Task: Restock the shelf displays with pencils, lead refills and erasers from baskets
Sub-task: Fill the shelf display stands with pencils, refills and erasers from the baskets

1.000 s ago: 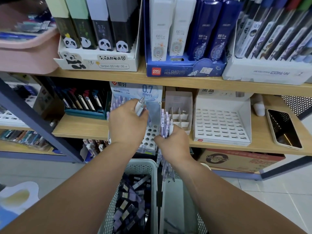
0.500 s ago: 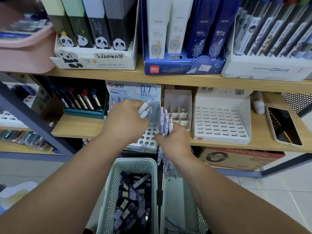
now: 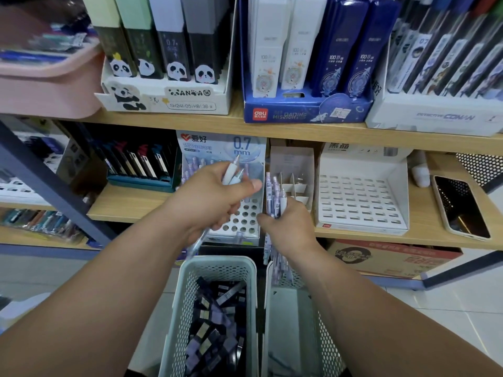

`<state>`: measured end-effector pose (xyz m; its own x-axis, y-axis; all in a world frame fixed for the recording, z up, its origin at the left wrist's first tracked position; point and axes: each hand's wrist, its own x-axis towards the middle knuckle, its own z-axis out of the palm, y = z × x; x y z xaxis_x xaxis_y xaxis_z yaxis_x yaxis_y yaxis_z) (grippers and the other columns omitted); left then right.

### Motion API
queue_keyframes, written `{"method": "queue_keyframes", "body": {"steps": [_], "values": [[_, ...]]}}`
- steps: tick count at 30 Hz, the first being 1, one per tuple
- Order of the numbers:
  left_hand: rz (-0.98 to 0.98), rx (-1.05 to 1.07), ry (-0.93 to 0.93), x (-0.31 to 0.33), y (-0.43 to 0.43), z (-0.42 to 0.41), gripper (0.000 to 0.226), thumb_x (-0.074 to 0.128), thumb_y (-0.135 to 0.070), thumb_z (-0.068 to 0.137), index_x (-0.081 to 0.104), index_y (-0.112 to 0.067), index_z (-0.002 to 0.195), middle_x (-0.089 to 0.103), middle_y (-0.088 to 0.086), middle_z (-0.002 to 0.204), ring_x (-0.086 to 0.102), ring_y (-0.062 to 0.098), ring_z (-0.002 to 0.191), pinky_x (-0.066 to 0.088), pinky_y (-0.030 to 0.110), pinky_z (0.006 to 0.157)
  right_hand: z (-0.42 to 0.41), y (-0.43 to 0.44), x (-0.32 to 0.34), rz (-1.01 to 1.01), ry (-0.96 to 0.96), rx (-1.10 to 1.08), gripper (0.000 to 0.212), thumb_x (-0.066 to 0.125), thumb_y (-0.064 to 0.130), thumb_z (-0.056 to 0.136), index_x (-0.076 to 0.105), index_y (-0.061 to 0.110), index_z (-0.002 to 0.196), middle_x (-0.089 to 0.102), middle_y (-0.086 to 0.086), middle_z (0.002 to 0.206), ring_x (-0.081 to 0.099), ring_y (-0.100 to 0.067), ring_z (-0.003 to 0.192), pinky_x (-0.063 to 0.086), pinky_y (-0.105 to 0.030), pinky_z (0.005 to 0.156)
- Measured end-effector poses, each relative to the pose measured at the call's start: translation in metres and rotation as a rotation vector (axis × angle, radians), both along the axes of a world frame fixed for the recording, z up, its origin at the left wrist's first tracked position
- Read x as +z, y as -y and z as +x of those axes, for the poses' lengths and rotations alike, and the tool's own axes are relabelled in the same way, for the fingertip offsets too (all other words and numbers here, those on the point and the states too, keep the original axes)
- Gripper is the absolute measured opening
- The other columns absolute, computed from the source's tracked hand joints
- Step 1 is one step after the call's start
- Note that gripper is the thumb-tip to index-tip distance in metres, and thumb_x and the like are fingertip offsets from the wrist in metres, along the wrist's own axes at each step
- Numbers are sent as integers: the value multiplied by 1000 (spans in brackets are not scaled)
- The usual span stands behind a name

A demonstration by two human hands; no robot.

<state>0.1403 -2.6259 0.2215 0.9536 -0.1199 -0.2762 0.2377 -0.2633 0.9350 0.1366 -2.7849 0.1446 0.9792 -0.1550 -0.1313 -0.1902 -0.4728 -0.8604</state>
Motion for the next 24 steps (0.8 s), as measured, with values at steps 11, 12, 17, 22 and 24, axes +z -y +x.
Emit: {"method": "queue_keyframes", "body": {"steps": [11, 12, 17, 22, 24], "values": [[-394, 7, -247, -18, 1, -23, 10, 58, -9, 98, 64, -5, 104, 58, 7, 73, 48, 15, 55, 39, 25, 51, -14, 22, 27, 564, -47, -94, 9, 77, 7, 84, 72, 10, 92, 71, -1, 79, 65, -10, 65, 54, -19, 58], [-367, 26, -236, -19, 3, -26, 8, 60, -10, 97, 64, -7, 102, 60, 7, 73, 50, 15, 55, 41, 25, 52, -17, 23, 30, 655, -77, -50, 10, 78, 9, 85, 72, 11, 93, 72, -4, 82, 66, -13, 68, 57, -24, 63], [-282, -12, -211, -30, 13, -38, 14, 69, -7, 89, 68, -1, 101, 71, 22, 92, 54, 15, 56, 45, 25, 53, -32, 22, 33, 653, -153, 48, 17, 81, 13, 82, 73, 12, 97, 76, -14, 95, 71, -25, 79, 58, -42, 83], [-272, -46, -220, -33, 12, -44, 24, 73, -16, 87, 71, 1, 104, 74, 19, 94, 56, 15, 62, 45, 22, 51, -36, 21, 35, 619, -179, 39, 27, 84, 18, 69, 71, 16, 93, 75, -6, 86, 68, -23, 81, 54, -47, 88], [-201, -39, -227, -31, 6, -43, 32, 71, -31, 88, 73, -3, 103, 76, 14, 93, 59, 13, 60, 48, 22, 52, -35, 22, 39, 650, -159, 28, 14, 78, 7, 80, 70, 15, 88, 71, -7, 78, 66, -19, 70, 55, -39, 75]]}}
